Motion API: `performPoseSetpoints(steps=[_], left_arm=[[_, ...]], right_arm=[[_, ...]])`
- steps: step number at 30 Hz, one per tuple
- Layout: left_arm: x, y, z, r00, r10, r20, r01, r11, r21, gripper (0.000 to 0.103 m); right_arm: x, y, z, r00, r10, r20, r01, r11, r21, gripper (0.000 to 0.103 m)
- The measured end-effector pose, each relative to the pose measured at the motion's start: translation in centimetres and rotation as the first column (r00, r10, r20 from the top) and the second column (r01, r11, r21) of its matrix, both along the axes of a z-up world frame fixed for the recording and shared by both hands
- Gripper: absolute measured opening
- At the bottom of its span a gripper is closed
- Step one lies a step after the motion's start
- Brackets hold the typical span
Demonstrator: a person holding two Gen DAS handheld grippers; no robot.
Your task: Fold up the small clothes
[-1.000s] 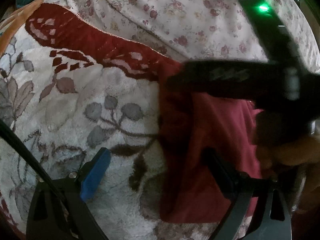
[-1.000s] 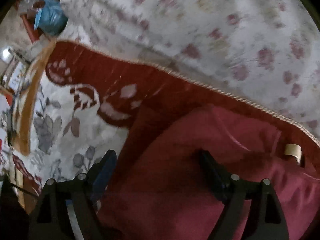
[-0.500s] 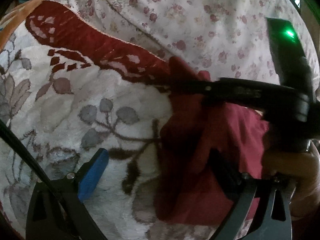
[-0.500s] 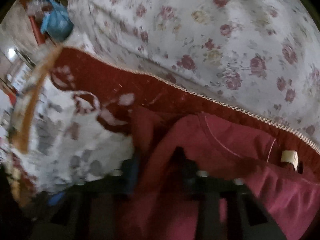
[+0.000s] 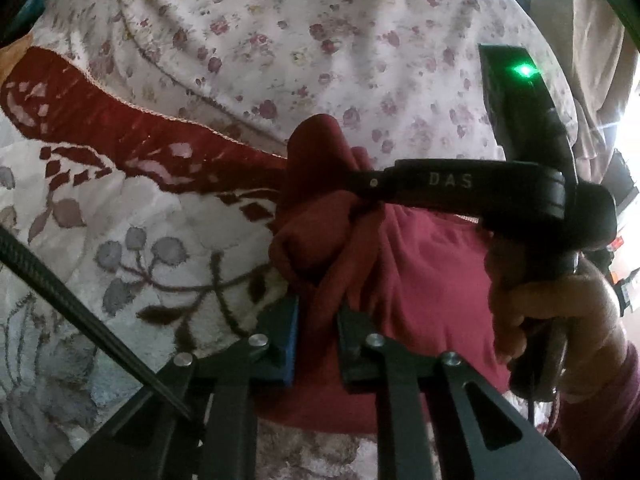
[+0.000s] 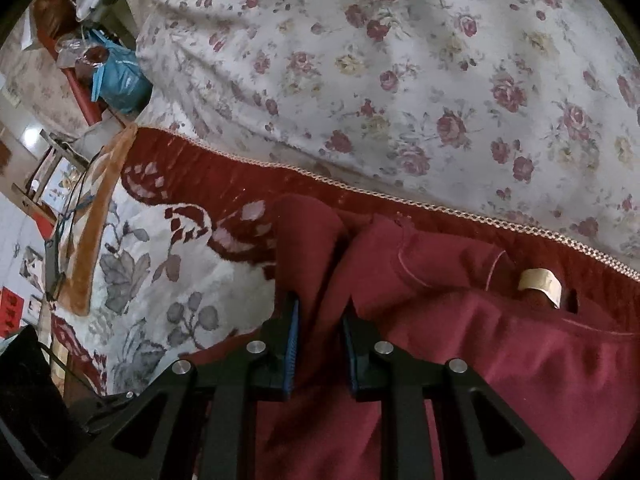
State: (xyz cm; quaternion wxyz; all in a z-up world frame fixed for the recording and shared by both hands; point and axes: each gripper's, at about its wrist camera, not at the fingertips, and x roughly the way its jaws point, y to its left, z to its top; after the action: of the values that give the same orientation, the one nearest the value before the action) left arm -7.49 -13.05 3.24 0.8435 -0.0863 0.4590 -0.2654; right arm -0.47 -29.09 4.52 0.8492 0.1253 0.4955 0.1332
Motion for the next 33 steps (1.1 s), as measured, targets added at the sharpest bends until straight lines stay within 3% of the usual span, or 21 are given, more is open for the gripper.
performPoseSetpoints(steps=[11, 13, 15, 19, 21, 22, 26, 30, 31, 32, 33], left_arm=[[-0.3, 0.1, 0.3, 1.0, -0.003, 0.01, 0.003, 1.0, 0.027, 0.013], [-0.2, 0.1, 0.3, 1.0, 0.001, 0.008, -0.002, 1.0, 0.029, 0.013], [-0.3, 0.1, 0.3, 1.0, 0.005, 0.005, -0.005, 1.0, 0.027, 0.013], [-0.4, 0.3, 0.3, 1.0, 0.004, 0.001, -0.004, 1.0, 0.01, 0.013], [-0.4, 0.3, 0.4, 1.0, 0.004, -0.002, -0.004, 1.0, 0.002, 0.013], [-0.3, 0.4, 0.4, 1.0, 0.003, -0.004, -0.003, 1.0, -0.003, 0.013], [-0.2, 0.3, 0.2, 1.0, 0.006, -0.01, -0.006, 1.0, 0.007, 0.013], [0.1, 0.4, -0.1, 1.0, 0.014, -0.025, -0.013, 1.0, 0.011, 0.014], [0.2, 0.5, -0.2, 0.999, 0.014, -0.033, -0.014, 1.0, 0.006, 0.015], [0.4, 0.7, -0.2, 0.999, 0.016, -0.041, -0.016, 1.0, -0.001, 0.02], [0.4, 0.9, -0.3, 0.999, 0.02, -0.049, -0.02, 1.0, -0.007, 0.031]], right_arm=[[0.4, 0.9, 0.0, 1.0, -0.007, -0.029, 0.006, 0.999, -0.049, 0.022], [0.6, 1.0, -0.2, 0.999, -0.016, -0.046, 0.013, 0.999, -0.053, 0.031], [0.9, 1.0, -0.4, 0.997, -0.037, -0.074, 0.032, 0.997, -0.063, 0.052], [1.5, 1.3, -0.5, 0.993, -0.045, -0.109, 0.044, 0.999, -0.01, 0.066], [1.9, 2.0, -0.3, 0.992, -0.043, -0.117, 0.042, 0.999, -0.003, 0.084], [2.3, 2.7, -0.4, 0.991, -0.029, -0.129, 0.026, 0.999, -0.023, 0.086], [3.4, 5.7, -2.0, 0.986, 0.033, -0.161, -0.059, 0.986, -0.157, 0.085], [2.8, 6.1, -2.6, 0.994, 0.019, -0.106, -0.042, 0.973, -0.226, 0.048], [2.6, 6.0, -2.5, 0.996, 0.031, -0.089, -0.051, 0.973, -0.227, 0.044], [2.3, 5.8, -2.3, 0.996, 0.039, -0.076, -0.055, 0.974, -0.221, 0.038], [2.1, 5.4, -2.0, 0.997, 0.042, -0.066, -0.056, 0.976, -0.212, 0.032]])
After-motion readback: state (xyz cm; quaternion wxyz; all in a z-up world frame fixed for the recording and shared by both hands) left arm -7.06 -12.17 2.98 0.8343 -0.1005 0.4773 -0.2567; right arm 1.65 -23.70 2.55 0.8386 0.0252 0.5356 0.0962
